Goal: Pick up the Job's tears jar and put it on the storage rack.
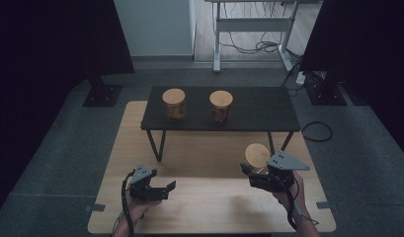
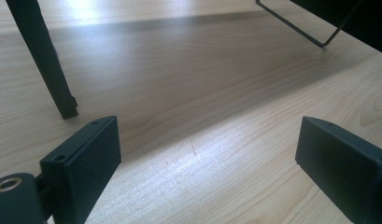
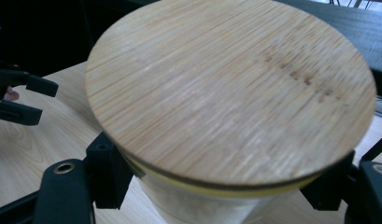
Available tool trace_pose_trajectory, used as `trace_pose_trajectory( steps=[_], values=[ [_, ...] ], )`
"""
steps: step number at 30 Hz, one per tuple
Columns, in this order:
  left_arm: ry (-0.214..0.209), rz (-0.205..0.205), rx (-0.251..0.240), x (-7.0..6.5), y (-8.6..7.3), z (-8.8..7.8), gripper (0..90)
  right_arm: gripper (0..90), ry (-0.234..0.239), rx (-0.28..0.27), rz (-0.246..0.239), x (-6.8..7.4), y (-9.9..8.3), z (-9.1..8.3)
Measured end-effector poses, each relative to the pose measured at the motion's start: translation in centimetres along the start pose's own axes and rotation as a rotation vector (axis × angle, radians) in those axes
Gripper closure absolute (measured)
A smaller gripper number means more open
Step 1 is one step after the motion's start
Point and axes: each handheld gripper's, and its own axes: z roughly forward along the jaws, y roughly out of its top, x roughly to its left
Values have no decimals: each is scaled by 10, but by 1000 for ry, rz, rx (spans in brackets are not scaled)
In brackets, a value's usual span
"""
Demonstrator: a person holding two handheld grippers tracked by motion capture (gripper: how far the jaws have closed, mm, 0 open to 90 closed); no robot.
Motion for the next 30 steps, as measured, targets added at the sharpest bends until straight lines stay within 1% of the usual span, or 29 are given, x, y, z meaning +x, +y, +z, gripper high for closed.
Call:
trace_pose_trajectory(
  steps=[4,7,11,12,19,30],
  values=[
    [-1,0,8,0,0,2,64,249,-22,4,16,0,11,0],
    [-1,3,14,-1,-1,3,64,249,-11,-6,9,-4,16,-1],
    [-2,11,15,-2,0,4,63,249,-6,-5,-4,-4,22,-2],
    [-1,11,15,-2,0,4,63,249,-1,-6,-17,-5,25,-1],
    [-1,7,14,-1,0,3,63,249,11,-4,-23,-8,28,2],
    [-1,7,14,-1,0,3,64,249,9,-4,-26,-12,33,3]
  ],
)
